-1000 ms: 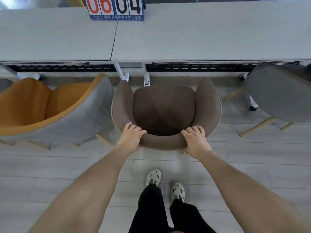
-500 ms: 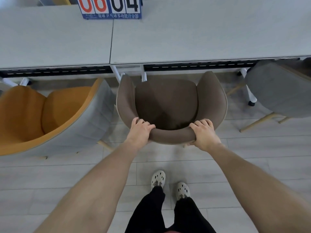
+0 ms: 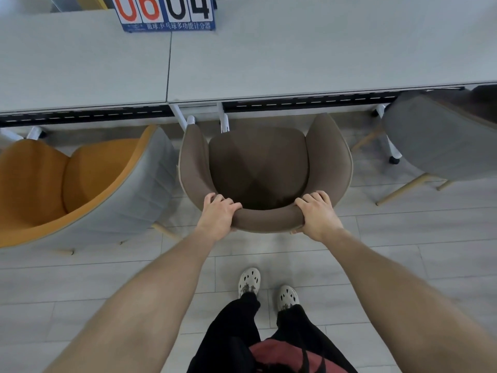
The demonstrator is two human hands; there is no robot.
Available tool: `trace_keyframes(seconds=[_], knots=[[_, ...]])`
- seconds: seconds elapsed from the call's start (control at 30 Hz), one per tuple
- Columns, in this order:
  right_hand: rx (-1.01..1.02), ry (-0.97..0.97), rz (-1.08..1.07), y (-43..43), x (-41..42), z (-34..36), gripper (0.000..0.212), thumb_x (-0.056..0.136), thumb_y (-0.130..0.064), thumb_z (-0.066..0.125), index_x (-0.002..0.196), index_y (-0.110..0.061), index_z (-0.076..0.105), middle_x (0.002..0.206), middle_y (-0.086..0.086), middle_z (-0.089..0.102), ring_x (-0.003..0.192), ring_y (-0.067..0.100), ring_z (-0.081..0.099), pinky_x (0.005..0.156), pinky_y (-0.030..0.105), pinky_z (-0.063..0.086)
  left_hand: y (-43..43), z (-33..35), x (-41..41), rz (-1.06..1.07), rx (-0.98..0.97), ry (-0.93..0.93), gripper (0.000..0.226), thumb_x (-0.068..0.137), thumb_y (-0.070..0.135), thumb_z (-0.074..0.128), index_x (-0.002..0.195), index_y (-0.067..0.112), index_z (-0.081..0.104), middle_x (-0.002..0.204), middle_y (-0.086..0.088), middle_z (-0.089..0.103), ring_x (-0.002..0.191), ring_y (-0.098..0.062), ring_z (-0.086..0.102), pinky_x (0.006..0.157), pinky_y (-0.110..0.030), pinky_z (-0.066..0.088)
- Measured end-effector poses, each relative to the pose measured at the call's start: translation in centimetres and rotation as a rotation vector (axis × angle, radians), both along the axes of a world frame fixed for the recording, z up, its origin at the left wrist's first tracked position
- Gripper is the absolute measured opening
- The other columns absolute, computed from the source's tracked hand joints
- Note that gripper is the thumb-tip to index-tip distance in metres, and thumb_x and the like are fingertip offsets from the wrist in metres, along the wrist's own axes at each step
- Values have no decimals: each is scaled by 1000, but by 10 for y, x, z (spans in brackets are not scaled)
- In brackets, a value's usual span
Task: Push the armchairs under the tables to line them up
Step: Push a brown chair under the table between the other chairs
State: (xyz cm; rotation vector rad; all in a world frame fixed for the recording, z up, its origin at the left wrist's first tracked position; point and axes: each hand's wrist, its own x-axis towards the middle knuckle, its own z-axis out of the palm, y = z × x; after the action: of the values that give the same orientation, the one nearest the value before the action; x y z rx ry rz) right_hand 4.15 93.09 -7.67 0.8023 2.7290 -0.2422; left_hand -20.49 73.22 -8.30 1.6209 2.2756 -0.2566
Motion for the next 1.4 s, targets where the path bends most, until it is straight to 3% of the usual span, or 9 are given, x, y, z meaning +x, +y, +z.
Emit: trace_keyframes(seconds=[0.5, 0.93, 1.07, 1.13, 1.2, 1.27, 1.33, 1.4], knots=[[33, -28, -7, 15, 6, 3, 80, 63, -79, 84, 123, -29, 63, 118, -4, 67, 119, 24, 59, 123, 43, 30, 16, -2, 9, 16, 14, -37, 53, 83, 45, 84, 133, 39, 65, 126, 9, 70, 124, -25, 56, 123, -49, 23], [-2, -58, -13, 8, 14, 7, 82, 74, -70, 85, 139, -28, 58, 131, -1, 62, 130, 28, 52, 129, 47, 20, 9, -10, 15, 18, 31, -13, 54, 81, 52, 86, 130, 40, 66, 121, 10, 71, 124, -23, 57, 126, -50, 22], [-3, -68, -1, 7, 13, 10, 81, 72, -69, 86, 136, -27, 60, 130, -2, 64, 129, 27, 55, 129, 47, 23, 10, -5, 15, 6, -19, -3, 64, 81, 58, 83, 137, 39, 60, 130, 9, 69, 130, -23, 55, 129, -51, 18], [-11, -77, 37, 9, 16, 17, 75, 77, -58, 86, 139, -25, 61, 135, -1, 66, 133, 25, 55, 131, 46, 24, 16, 6, 16, -5, -110, -31, 80, 75, 68, 80, 144, 35, 56, 137, 6, 66, 136, -25, 53, 130, -55, 17], [-23, -72, 77, 15, 25, 30, 67, 84, -41, 82, 145, -22, 59, 144, 1, 64, 140, 24, 53, 131, 43, 25, 30, 26, 17, -16, -258, -77, 101, 64, 85, 74, 146, 29, 54, 138, 3, 64, 136, -27, 54, 127, -58, 23], [-27, -57, 59, 25, 42, 44, 70, 88, -34, 79, 152, -23, 53, 156, 1, 56, 150, 22, 46, 130, 43, 26, 50, 52, 22, 3, -408, -171, 113, 55, 95, 69, 144, 28, 54, 134, 3, 65, 128, -27, 60, 118, -54, 40], [-32, -55, -25, 44, 69, 58, 75, 92, -37, 77, 159, -22, 46, 165, -1, 47, 154, 22, 40, 129, 43, 28, 76, 70, 30, 29, -497, -273, 114, 53, 95, 71, 146, 30, 55, 135, 5, 65, 122, -25, 63, 108, -48, 52], [-62, -56, -165, 69, 103, 70, 72, 97, -41, 70, 160, -20, 42, 165, 2, 46, 149, 26, 46, 124, 44, 34, 108, 81, 44, 12, -507, -298, 109, 59, 86, 79, 151, 32, 53, 143, 4, 63, 126, -24, 63, 106, -47, 55]])
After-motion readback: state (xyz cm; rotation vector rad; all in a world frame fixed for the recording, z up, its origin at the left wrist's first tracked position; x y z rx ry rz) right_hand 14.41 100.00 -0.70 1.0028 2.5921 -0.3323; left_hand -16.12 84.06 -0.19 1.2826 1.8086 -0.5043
